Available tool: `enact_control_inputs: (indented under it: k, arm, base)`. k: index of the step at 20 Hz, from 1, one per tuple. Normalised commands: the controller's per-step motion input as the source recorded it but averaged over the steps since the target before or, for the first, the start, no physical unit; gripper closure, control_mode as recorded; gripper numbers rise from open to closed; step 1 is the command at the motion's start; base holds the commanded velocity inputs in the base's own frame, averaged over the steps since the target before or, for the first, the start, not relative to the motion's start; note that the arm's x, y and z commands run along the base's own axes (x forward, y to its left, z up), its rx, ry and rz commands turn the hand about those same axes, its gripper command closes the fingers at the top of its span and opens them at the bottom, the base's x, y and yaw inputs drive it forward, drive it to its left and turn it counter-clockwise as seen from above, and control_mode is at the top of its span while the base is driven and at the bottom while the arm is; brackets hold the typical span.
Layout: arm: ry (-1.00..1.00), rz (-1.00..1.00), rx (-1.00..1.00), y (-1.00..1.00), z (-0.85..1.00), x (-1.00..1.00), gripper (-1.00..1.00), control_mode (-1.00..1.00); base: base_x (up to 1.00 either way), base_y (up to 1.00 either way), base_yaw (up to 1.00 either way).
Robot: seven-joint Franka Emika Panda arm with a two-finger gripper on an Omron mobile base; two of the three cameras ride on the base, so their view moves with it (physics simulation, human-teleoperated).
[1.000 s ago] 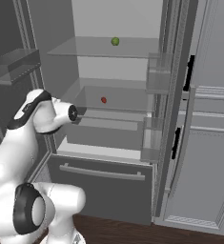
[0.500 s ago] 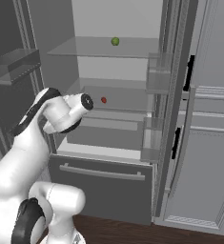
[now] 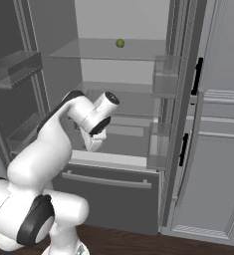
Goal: Take the strawberry from the fridge and place it on top of the pancake, located on the dining counter.
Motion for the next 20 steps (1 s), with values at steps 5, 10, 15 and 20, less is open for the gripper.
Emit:
enact_control_inputs:
  k: [5,10,15,20]
  arm:
    - [-0.45,0.71,-0.49,-0.49,-0.59,-0.23,-1.0,-1.0]
    - [-0.55,0.68,-0.59,-0.11,-0.28,-0.3,-1.0,-1.0]
    - [-0.3,0.31,-0.24,0.17,0.0,-0.56,-1.0,-1.0]
    - [0.01,0.0,-0.09,0.3,0.16,-0.35,-1.0,-1.0]
  base:
    - [0.0,0.0,0.0]
    - [0.0,0.0,0.0]
    - [0.0,0.0,0.0]
    - [0.0,0.0,0.0]
